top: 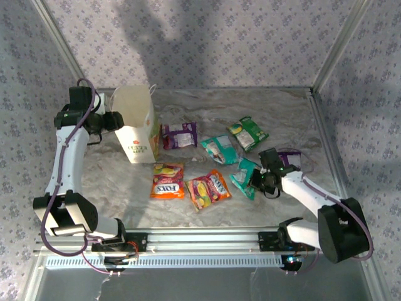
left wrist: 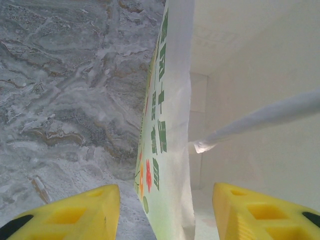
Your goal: Place the snacks into the paper bag
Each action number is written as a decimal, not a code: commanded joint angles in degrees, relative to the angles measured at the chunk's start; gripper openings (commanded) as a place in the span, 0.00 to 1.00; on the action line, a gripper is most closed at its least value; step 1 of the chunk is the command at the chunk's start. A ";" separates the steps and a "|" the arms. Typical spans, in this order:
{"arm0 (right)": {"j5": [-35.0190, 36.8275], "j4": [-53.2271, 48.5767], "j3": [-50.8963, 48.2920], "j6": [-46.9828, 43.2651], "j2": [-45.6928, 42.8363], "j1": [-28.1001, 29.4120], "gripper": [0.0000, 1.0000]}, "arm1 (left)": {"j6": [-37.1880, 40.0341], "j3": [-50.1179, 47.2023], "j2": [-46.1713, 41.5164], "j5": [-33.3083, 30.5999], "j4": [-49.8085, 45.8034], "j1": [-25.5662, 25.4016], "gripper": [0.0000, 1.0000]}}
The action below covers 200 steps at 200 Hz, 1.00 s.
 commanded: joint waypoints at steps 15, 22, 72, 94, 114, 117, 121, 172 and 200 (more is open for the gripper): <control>8.07 -9.84 4.94 -0.96 2.35 2.91 0.00 | -0.99 3.18 1.02 2.32 -1.00 0.29 0.53; 8.94 -10.50 5.70 -0.99 2.56 3.60 0.00 | -1.17 3.33 0.90 2.64 -0.80 0.26 0.53; 14.77 -14.46 10.43 -0.51 2.35 7.20 0.00 | -1.69 5.07 0.28 3.37 -1.17 0.28 0.53; 16.36 -15.63 12.21 -0.59 2.22 8.12 0.00 | -1.88 5.80 0.07 3.48 -0.94 0.34 0.53; 16.77 -16.00 13.46 -2.11 1.89 9.02 0.00 | -2.17 6.32 -0.07 2.40 -0.83 0.30 0.53; 16.77 -16.04 13.65 -2.56 1.73 9.19 0.00 | -2.16 6.46 -0.05 2.36 -0.75 0.27 0.53; 16.96 -16.22 14.05 -2.70 1.60 9.41 0.00 | -2.15 6.49 -0.05 2.22 -0.70 0.32 0.53; 19.92 -20.09 18.60 -5.48 -1.24 10.07 0.00 | -3.03 7.91 0.73 2.43 -0.25 0.33 0.52; 21.05 -21.48 20.59 -5.77 -2.57 10.17 0.00 | -3.82 9.51 0.73 3.52 1.18 0.30 0.52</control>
